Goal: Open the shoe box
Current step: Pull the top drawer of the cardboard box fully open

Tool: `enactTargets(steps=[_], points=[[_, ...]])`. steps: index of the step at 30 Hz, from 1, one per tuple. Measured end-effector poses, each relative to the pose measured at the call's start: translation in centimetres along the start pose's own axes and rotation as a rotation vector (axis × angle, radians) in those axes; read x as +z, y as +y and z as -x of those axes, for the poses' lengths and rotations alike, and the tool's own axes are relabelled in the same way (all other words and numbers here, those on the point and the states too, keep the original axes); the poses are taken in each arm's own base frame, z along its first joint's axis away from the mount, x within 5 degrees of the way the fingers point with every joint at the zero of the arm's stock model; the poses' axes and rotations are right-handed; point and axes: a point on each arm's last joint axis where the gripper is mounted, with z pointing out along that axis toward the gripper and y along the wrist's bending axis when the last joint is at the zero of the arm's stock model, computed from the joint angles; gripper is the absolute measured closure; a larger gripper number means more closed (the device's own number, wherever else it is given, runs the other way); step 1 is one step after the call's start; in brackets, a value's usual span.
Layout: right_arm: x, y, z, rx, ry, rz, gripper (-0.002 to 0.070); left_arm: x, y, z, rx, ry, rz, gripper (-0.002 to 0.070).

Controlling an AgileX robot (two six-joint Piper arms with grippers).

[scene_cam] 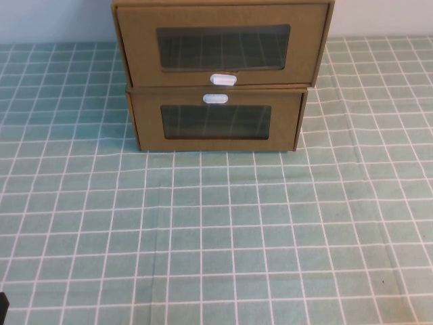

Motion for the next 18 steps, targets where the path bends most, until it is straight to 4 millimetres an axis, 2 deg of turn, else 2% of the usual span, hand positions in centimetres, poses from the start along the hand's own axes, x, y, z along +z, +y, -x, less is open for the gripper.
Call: enactTargets(steps=[4, 8, 15, 18], points=[[0.0, 0.0, 0.5, 0.000, -0.059, 0.004, 0.0690, 0.0, 0.0, 0.4, 0.000, -0.048, -0.003, 0.0678], [-0.2, 0.1, 2.0, 0.000, -0.226, 0.014, 0.0689, -0.1, -0.1, 1.5, 0.000, -0.167, -0.010, 0.0678], [-1.7, 0.3, 5.3, -0.002, -0.620, 0.038, 0.0689, -1.7, -0.3, 5.2, 0.000, -0.612, -0.037, 0.0678], [-2.4, 0.4, 6.2, -0.004, -0.744, 0.046, 0.0689, -2.4, -0.4, 6.2, 0.000, -0.747, -0.046, 0.0678]])
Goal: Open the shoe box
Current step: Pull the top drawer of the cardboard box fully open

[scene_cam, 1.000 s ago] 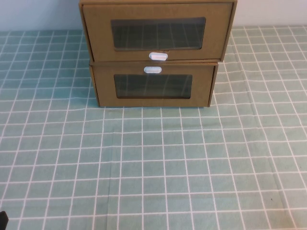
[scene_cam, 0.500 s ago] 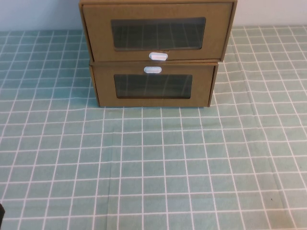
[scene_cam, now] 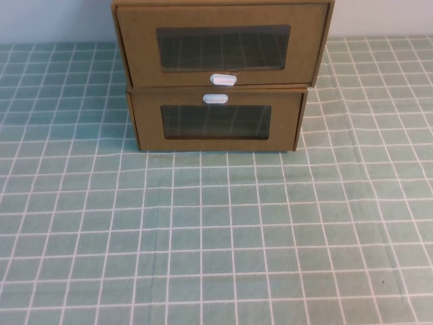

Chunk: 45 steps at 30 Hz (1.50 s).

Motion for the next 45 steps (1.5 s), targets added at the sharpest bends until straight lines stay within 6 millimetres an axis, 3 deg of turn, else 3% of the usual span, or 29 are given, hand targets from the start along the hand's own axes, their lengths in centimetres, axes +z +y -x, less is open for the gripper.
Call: enactTargets(steps=[5, 10, 14, 18, 22, 27, 29, 33, 37, 42, 45], points=[[-0.1, 0.1, 1.4, 0.000, -0.153, 0.010, 0.0690, 0.0, -0.1, 0.9, 0.000, -0.094, -0.006, 0.0678], [-0.8, 0.0, 3.8, 0.061, -0.430, 0.016, 0.0689, -0.3, 0.0, 2.9, -0.027, -0.287, -0.005, 0.0678], [-0.9, -0.7, 7.2, 0.202, -0.564, -0.009, 0.0689, 0.0, -0.4, 7.5, 0.020, -0.437, 0.001, 0.0678], [-0.8, -1.3, 14.4, 0.341, -0.646, 0.002, 0.0689, 0.3, -0.9, 13.4, 0.070, -0.587, 0.007, 0.0678], [0.4, -1.6, 20.7, 0.384, -0.574, 0.009, 0.0689, 3.0, -1.2, 17.3, 0.059, -0.571, 0.014, 0.0678], [5.2, -1.6, 24.7, 0.365, -0.295, -0.001, 0.0690, 9.5, -1.6, 19.5, -0.028, -0.219, 0.010, 0.0678], [8.0, -1.6, 24.4, 0.329, -0.106, -0.021, 0.0689, 12.2, -2.0, 20.2, -0.037, -0.075, -0.007, 0.0678], [12.4, -1.9, 22.2, 0.231, 0.195, -0.076, 0.0689, 17.3, -2.4, 19.3, -0.034, 0.161, -0.022, 0.0678], [15.7, -2.2, 19.2, 0.160, 0.342, -0.105, 0.0689, 21.6, -2.0, 16.4, -0.057, 0.221, 0.000, 0.0678], [19.0, -1.8, 15.8, 0.255, 0.474, -0.086, 0.0690, 25.1, -2.0, 11.9, -0.118, 0.352, 0.015, 0.0678], [21.0, -1.4, 13.2, 0.103, 0.580, -0.019, 0.0690, 27.1, -2.9, 9.5, -0.089, 0.487, -0.031, 0.0678]])
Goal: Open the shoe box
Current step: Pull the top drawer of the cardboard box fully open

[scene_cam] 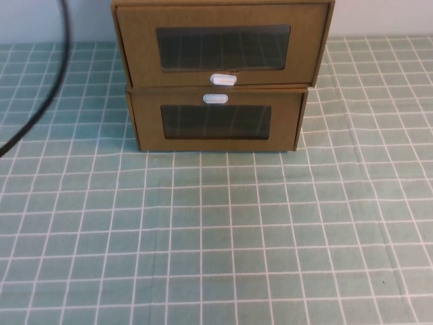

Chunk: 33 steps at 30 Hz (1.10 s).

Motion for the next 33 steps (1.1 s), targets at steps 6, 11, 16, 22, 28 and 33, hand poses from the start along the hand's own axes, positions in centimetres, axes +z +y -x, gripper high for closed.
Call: enactTargets(steps=[6, 11, 16, 22, 28, 33], points=[[5.5, 3.3, -3.6, -0.473, 0.198, 0.190, 0.0690, 5.5, -2.7, 0.5, 0.165, 0.231, -0.118, 0.0678], [7.7, 8.4, -6.6, -0.725, 0.273, 0.387, 0.0689, 10.5, -4.9, 0.9, 0.198, 0.333, -0.309, 0.0678], [9.7, 12.2, -10.5, -1.027, 0.379, 0.491, 0.0690, 15.5, -7.1, -0.2, 0.165, 0.383, -0.526, 0.0678], [11.0, 13.6, -13.9, -1.148, 0.527, 0.544, 0.0689, 20.5, -7.4, -4.2, 0.136, 0.501, -0.597, 0.0678], [11.5, 14.1, -15.0, -1.101, 0.577, 0.575, 0.0689, 22.5, -7.1, -6.9, 0.090, 0.553, -0.594, 0.0678], [12.5, 13.8, -15.2, -1.146, 0.575, 0.476, 0.0689, 22.8, -7.1, -7.2, 0.061, 0.556, -0.592, 0.0678]])
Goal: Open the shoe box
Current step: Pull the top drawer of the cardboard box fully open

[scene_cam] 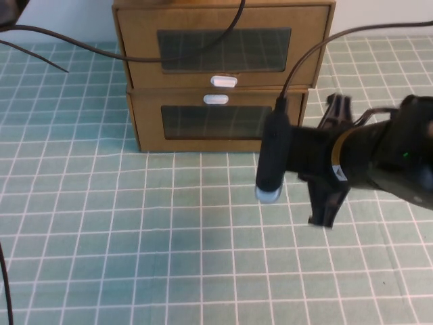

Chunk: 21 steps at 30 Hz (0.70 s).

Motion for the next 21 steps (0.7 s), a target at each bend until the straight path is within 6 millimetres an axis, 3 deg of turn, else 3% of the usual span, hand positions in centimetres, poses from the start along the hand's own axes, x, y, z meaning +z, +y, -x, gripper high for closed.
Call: enactTargets(steps=[4, 8, 13, 17, 21], points=[[1.1, -2.4, -0.7, 0.053, 0.132, -0.281, 0.0689, 0.1, 0.0, 0.0, -0.003, 0.001, 0.000, 0.0678], [1.7, -4.1, 0.3, 0.103, 0.041, -0.499, 0.0690, 0.1, 0.0, 0.0, -0.003, 0.002, -0.001, 0.0678], [3.6, -3.0, 3.0, 0.081, -0.088, -0.527, 0.0689, 0.1, 0.0, -0.1, -0.006, 0.005, -0.007, 0.0678], [6.6, -1.5, 4.8, -0.022, -0.072, -0.491, 0.0689, 0.1, 0.0, -0.1, -0.008, 0.006, -0.008, 0.0678], [8.9, -1.6, 6.0, -0.051, -0.045, -0.499, 0.0675, 0.1, -0.1, -0.1, -0.011, 0.007, -0.010, 0.0678]])
